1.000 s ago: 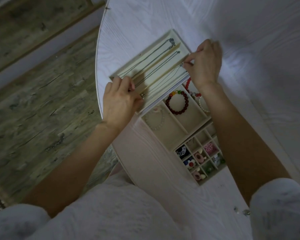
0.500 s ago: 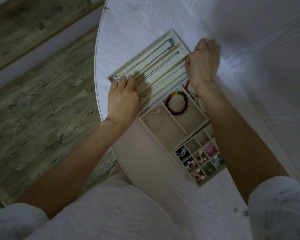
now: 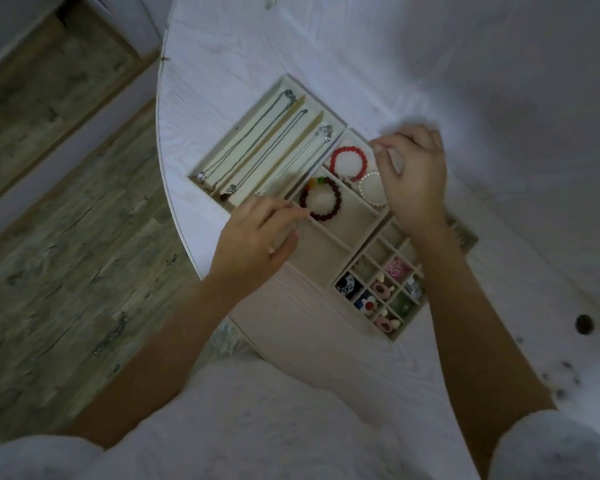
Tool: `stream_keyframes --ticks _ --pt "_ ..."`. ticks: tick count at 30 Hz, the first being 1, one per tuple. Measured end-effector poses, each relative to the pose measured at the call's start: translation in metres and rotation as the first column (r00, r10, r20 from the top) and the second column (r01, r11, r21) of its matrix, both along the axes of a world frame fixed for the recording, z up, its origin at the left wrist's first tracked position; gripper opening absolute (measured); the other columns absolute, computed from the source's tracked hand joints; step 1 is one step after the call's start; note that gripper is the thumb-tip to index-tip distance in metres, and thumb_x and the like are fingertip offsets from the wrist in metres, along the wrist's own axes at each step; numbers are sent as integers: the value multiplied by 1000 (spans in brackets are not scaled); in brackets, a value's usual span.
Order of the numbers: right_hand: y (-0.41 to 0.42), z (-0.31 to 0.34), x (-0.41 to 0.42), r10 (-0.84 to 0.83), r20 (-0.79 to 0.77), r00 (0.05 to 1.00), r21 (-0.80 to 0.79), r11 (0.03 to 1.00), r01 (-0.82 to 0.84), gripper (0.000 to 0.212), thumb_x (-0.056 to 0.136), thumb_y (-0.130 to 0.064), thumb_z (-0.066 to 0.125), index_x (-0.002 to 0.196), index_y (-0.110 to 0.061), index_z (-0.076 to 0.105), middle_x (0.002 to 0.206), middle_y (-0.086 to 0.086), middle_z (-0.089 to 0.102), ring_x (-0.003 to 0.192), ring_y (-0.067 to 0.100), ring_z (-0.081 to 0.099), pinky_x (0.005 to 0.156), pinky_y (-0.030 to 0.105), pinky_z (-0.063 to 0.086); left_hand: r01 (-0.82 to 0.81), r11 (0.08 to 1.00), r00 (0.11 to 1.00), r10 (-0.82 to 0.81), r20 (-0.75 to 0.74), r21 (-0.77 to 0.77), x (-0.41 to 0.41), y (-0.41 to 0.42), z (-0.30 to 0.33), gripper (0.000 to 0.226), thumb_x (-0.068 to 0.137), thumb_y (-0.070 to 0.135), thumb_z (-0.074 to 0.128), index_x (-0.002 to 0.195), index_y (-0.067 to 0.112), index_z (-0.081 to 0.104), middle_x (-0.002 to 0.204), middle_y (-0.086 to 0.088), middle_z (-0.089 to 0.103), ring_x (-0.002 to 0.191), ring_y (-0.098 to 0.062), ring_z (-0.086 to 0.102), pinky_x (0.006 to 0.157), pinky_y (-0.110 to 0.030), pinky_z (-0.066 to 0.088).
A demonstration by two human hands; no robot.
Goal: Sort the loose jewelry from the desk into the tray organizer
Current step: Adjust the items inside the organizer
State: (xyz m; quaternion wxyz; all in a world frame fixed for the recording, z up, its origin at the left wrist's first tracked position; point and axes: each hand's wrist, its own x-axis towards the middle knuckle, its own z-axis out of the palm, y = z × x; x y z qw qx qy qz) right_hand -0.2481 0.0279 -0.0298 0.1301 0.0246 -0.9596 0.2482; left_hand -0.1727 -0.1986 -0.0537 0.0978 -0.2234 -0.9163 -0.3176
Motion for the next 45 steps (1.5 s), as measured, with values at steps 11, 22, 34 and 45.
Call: stream_keyframes --ticks 11,22,34,45 --pt "116 -23 305 -491 127 862 213 862 460 18 85 -10 56 94 -6 71 90 13 66 91 35 55 82 39 42 293 955 927 -271 259 -52 76 133 -19 27 80 30 67 104 18 71 91 -3 67 84 -27 58 73 -38 51" --pt "165 -79 423 -791 415 448 13 498 867 30 83 -5 63 112 -5 60 117 21 48 100 37 52 91 39 40 250 932 936 -163 313 -261 107 175 -36 29 83 22 71 109 10 71 101 -14 68 96 -36 56 84 -42 45" --pt "204 -63 404 -702 466 539 220 682 698 19 83 -19 64 98 -5 63 102 17 57 96 35 49 78 41 41 145 957 951 -65 303 -250 114 185 -40 25 82 18 71 107 14 72 97 -10 71 90 -31 63 77 -45 52" --pt "185 4 395 -379 481 791 -279 788 548 8 94 -21 55 93 -17 49 87 -1 63 85 14 61 71 25 45 173 956 964 -116 238 -236 112 181 -45 25 76 14 74 101 13 74 90 -12 71 85 -35 61 74 -45 51"
